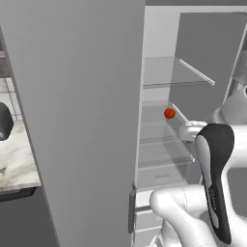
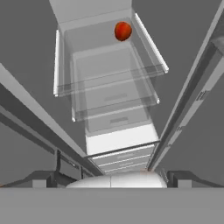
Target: Open the fridge, remove the apple, cucumber, and chicken drumstick, and place them on any counter.
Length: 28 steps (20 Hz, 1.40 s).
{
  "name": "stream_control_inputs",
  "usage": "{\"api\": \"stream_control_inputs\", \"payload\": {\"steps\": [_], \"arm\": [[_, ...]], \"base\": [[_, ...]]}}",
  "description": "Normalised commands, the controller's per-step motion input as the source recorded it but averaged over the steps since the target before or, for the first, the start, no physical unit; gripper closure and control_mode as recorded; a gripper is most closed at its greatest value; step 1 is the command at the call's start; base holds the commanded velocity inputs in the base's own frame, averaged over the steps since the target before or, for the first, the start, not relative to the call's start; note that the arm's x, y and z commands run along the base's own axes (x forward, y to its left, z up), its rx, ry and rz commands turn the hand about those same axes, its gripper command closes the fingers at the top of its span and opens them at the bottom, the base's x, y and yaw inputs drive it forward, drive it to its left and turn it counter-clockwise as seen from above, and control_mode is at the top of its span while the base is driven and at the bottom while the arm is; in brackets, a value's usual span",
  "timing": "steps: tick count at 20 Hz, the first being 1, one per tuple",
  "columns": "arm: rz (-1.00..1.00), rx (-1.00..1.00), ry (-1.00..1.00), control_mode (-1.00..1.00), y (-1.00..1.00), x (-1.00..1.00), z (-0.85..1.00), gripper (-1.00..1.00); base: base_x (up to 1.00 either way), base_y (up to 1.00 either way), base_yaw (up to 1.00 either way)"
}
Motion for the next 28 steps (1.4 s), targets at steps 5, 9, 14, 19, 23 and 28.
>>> {"api": "stream_control_inputs", "payload": {"steps": [5,9,14,19,23,28], "arm": [[-0.24,0.00,0.06,-1.00,0.00,0.31,-0.22,-1.00],[-0.08,0.00,0.00,-1.00,0.00,0.51,-0.14,-1.00],[0.01,0.00,0.01,-1.00,-0.02,0.67,-0.19,-1.00],[0.03,0.00,0.00,-1.00,0.00,0.64,-0.26,-1.00],[0.00,0.00,0.00,-1.00,-0.02,0.62,-0.27,-1.00],[0.00,0.00,0.00,-1.00,-0.18,0.49,-0.31,-1.00]], "base": [[0.00,0.00,0.00],[0.00,0.00,0.00],[0.00,0.00,0.00],[0.00,0.00,0.00],[0.00,0.00,0.00],[0.00,0.00,0.00]]}}
